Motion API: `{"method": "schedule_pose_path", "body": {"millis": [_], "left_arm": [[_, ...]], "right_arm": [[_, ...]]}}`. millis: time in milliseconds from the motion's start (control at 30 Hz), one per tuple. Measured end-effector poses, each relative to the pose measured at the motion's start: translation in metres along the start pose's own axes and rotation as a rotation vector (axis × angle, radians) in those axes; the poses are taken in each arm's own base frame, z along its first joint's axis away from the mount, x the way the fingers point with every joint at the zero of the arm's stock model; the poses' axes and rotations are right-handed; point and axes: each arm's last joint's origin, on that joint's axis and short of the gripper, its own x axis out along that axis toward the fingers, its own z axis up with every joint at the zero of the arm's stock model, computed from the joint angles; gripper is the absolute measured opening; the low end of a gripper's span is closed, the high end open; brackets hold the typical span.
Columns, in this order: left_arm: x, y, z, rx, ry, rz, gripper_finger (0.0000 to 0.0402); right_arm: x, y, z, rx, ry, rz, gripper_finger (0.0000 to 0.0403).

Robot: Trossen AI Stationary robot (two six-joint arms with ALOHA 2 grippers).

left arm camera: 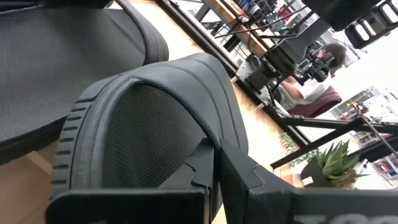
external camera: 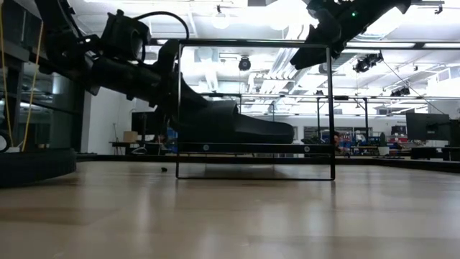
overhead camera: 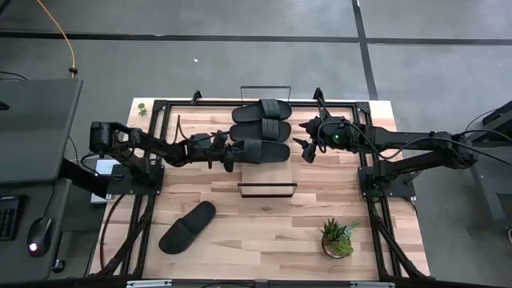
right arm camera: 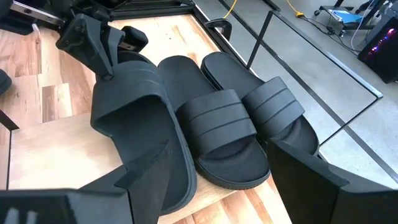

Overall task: Pick and place slides into the shelf
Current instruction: Put the black slide on the shelf

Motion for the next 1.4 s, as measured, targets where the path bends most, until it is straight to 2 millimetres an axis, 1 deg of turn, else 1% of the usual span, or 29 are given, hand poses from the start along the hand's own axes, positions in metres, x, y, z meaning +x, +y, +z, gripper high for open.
{"method": "schedule_pose_path", "body": {"millis": [133, 233, 700, 900, 1200, 1400], "left_arm": [[0.0001, 0.0001, 0.0003, 0.001, -0.007, 0.008, 0.0001], [0.0000, 0.0006, 0.0003, 0.021, -0.014, 0.020, 0.0012], [0.0000, 0.0024, -0.0008, 0.027, -0.010, 0.050, 0.0118], [-0.0001, 0.0030, -0.0010, 0.102, -0.008, 0.058, 0.0159], [-0.0003, 0.0046, -0.0015, 0.147, -0.011, 0.096, 0.0207], [0.0004, 0.0043, -0.0010, 0.173, -0.008, 0.099, 0.0228]], "right_arm": [[0.0000, 0.0000, 0.0000, 0.000, 0.000, 0.000, 0.0257], [0.0000, 0.0000, 0.0000, 0.000, 0.000, 0.000, 0.0257], [0.0000, 0.0000, 0.0000, 0.000, 0.000, 0.000, 0.0257], [0.0000, 0.0000, 0.0000, 0.000, 0.000, 0.000, 0.0257], [0.0000, 0.0000, 0.0000, 0.000, 0.000, 0.000, 0.0257], [0.0000, 0.0000, 0.0000, 0.000, 0.000, 0.000, 0.0257]]}}
